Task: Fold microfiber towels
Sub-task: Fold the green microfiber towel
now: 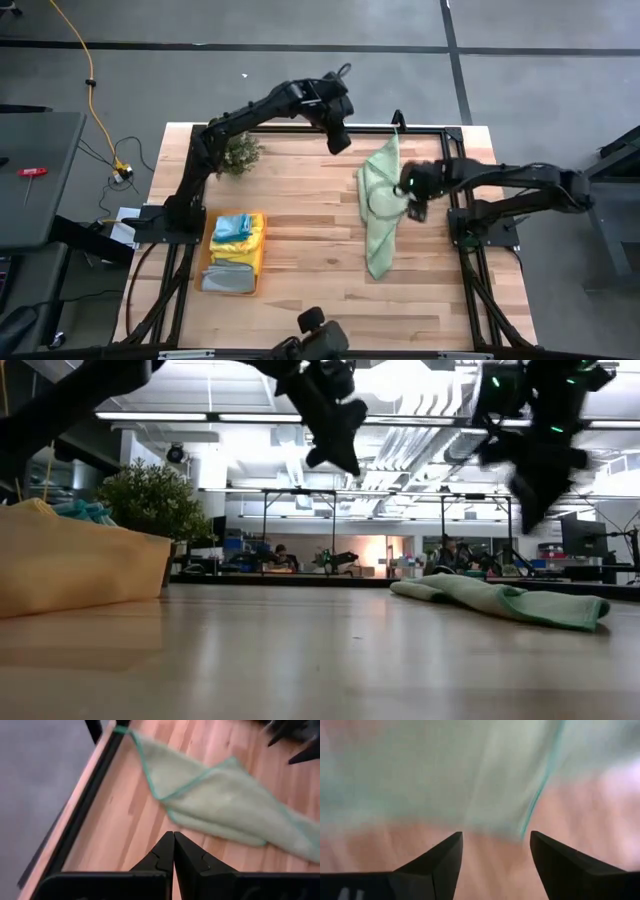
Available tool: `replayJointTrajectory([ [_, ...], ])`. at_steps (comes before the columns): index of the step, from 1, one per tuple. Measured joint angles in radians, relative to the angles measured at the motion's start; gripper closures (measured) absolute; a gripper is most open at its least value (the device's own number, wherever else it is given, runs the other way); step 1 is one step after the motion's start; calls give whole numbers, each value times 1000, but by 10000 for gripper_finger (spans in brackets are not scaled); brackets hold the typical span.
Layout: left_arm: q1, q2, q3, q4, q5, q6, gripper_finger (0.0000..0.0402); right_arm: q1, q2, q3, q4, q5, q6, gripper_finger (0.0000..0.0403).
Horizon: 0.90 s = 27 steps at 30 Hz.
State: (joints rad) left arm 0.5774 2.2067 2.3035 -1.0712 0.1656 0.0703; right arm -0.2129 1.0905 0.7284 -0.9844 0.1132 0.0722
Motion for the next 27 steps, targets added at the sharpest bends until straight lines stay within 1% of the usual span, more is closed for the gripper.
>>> replayJointTrajectory([
  [3, -1, -20, 0, 34, 53, -17, 401, -82, -8, 39, 98, 18, -28, 179],
  [4, -4, -24, 0, 55, 75, -27, 401, -107, 1, 40, 102, 31, -19, 182],
  [6, -13, -30, -1, 70, 116, -42, 401, -165, 36, 37, 100, 24, 62, 190],
  [7, -21, -32, 0, 91, 132, -50, 401, -198, 55, 37, 103, -5, 124, 196],
  [9, -36, -34, 0, 101, 166, -57, 401, -263, 94, 27, 103, -123, 245, 207],
  [11, -55, -34, 0, 106, 183, -60, 401, -310, 133, 9, 114, -211, 307, 217],
  [13, -75, -33, 0, 105, 214, -57, 401, -347, 167, 2, 139, -227, 345, 225],
  [15, -100, -33, 0, 104, 218, -50, 401, -382, 198, -5, 155, -227, 370, 229],
  [18, -137, -33, 0, 98, 218, -46, 401, -424, 240, -5, 183, -219, 374, 231],
  [21, -179, -33, 0, 84, 219, -64, 401, -448, 284, -6, 173, -192, 359, 231],
  [24, -230, -32, 0, 64, 216, -52, 401, -458, 335, -5, 169, -248, 298, 231],
  [27, -289, -18, 0, 65, 207, -26, 401, -454, 384, -5, 171, -238, 262, 231],
])
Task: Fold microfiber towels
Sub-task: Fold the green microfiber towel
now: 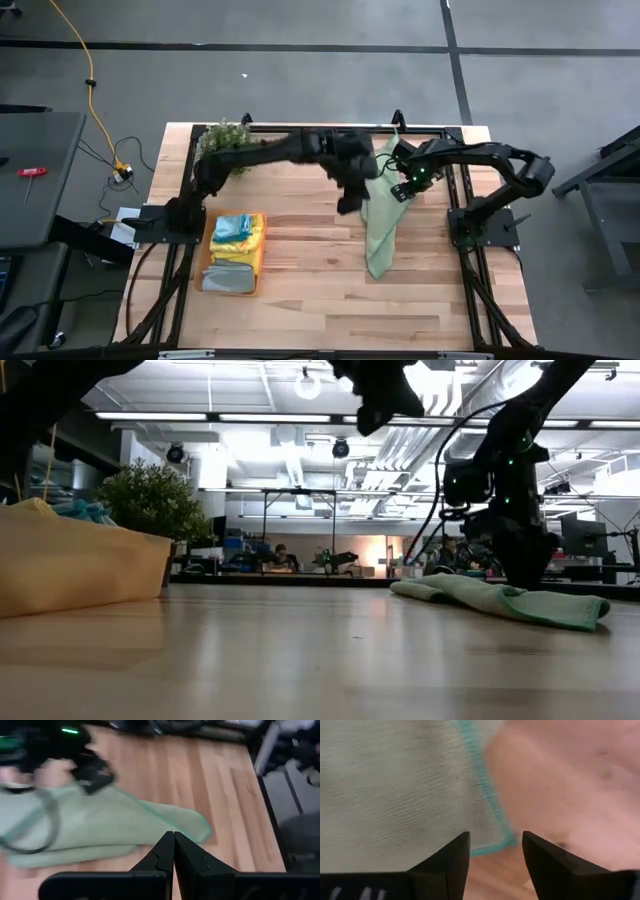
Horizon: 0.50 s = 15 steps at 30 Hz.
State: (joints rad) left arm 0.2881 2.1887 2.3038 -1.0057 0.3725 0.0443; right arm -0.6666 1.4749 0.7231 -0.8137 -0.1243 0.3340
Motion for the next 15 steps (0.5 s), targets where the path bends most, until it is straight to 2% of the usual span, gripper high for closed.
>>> replayJointTrajectory([
  [4, -73, 28, -1, 23, -71, -7, 401, -1, 43, 0, 15, 65, -21, 231],
  [8, -128, 52, -1, 31, -133, -24, 401, 0, 73, 5, 17, 70, -47, 236],
  [15, -171, 76, -2, 38, -179, -94, 401, 50, 95, 6, 13, 65, -55, 300],
])
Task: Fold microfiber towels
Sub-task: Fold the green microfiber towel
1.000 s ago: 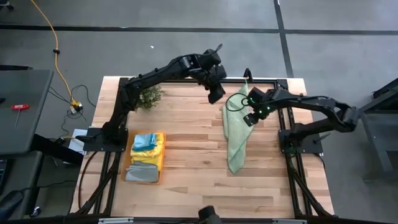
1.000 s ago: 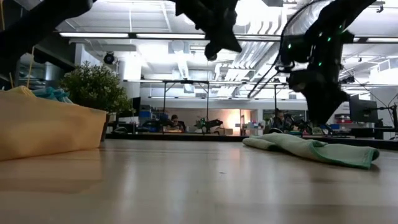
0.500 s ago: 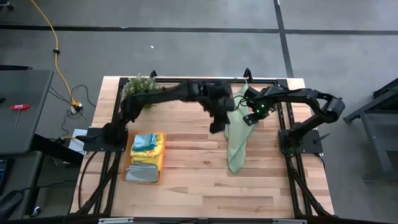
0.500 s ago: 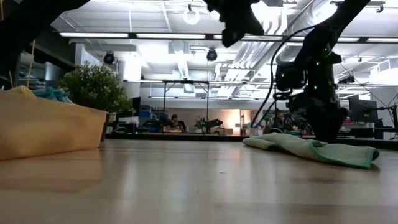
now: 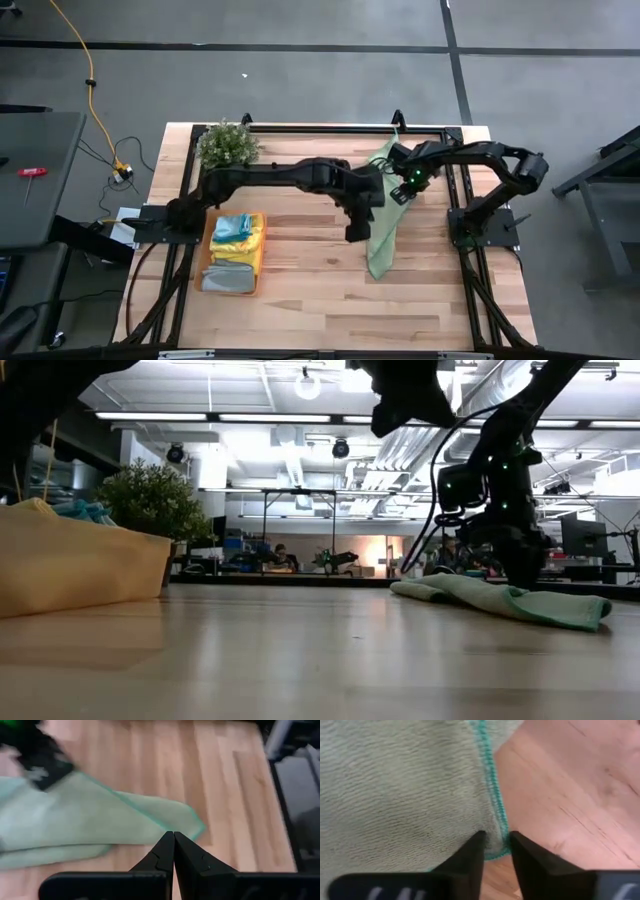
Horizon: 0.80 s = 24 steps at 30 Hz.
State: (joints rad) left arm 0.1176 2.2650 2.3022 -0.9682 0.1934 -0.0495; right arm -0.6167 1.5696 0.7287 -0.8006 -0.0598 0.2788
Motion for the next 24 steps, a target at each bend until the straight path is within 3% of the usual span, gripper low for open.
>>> replayJointTrajectory([
  [6, 20, -5, 1, -38, -97, 2, 401, 21, -19, 4, 5, -21, -48, 393],
  [10, 34, -16, 1, -121, -114, 50, 401, -9, -104, 41, -22, -168, -52, 398],
  [16, 56, -21, 1, -223, -223, 138, 401, -82, -264, 81, 126, -333, 83, 401],
  [24, 82, -21, 1, -97, -228, 106, 401, -240, -319, 81, 493, -351, 335, 402],
])
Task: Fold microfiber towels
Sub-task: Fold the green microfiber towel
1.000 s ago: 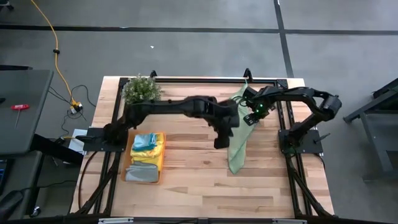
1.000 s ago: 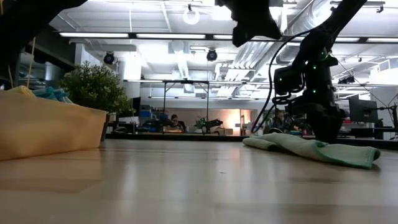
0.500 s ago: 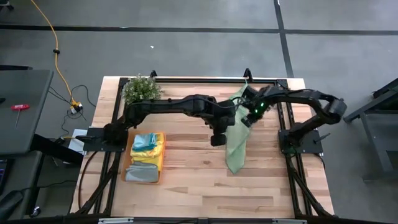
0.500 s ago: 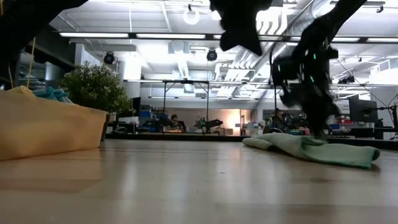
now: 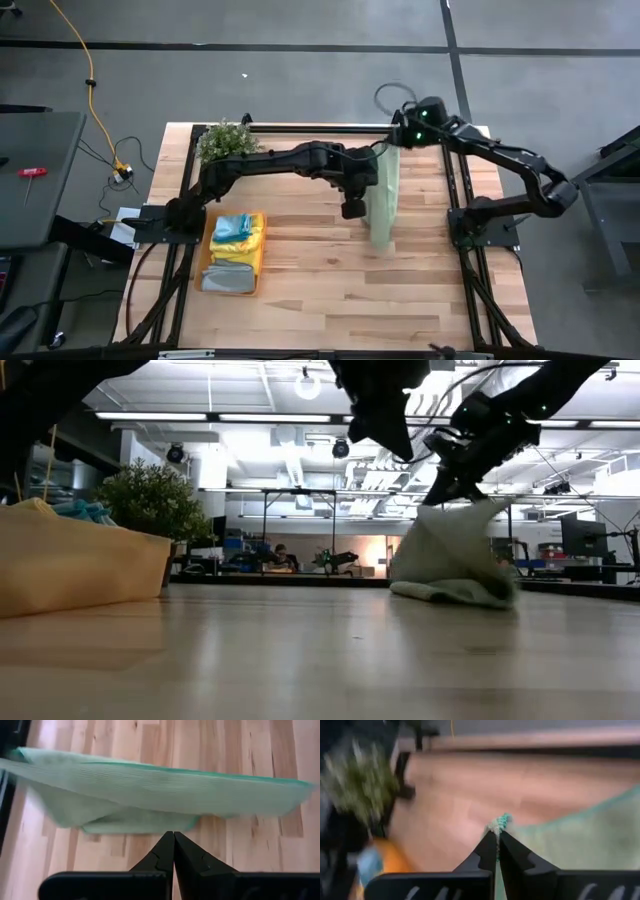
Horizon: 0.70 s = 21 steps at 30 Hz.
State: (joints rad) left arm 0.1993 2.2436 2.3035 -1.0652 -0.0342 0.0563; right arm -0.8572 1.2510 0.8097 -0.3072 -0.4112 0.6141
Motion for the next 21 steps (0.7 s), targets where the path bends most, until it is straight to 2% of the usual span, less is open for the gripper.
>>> replayJointTrajectory([
  [3, -4, 1, 0, 35, -5, -1, 401, -60, 10, 1, 73, 18, 55, 402],
  [8, -26, 39, -20, 135, -5, -31, 401, -99, 58, 1, 0, 13, 29, 402],
  [16, -79, 69, -203, 336, 0, -184, 397, -102, 121, 1, -8, 10, -32, 403],
  [21, -124, 68, -261, 467, -2, -184, 362, -116, 120, 0, -11, 11, -54, 403],
])
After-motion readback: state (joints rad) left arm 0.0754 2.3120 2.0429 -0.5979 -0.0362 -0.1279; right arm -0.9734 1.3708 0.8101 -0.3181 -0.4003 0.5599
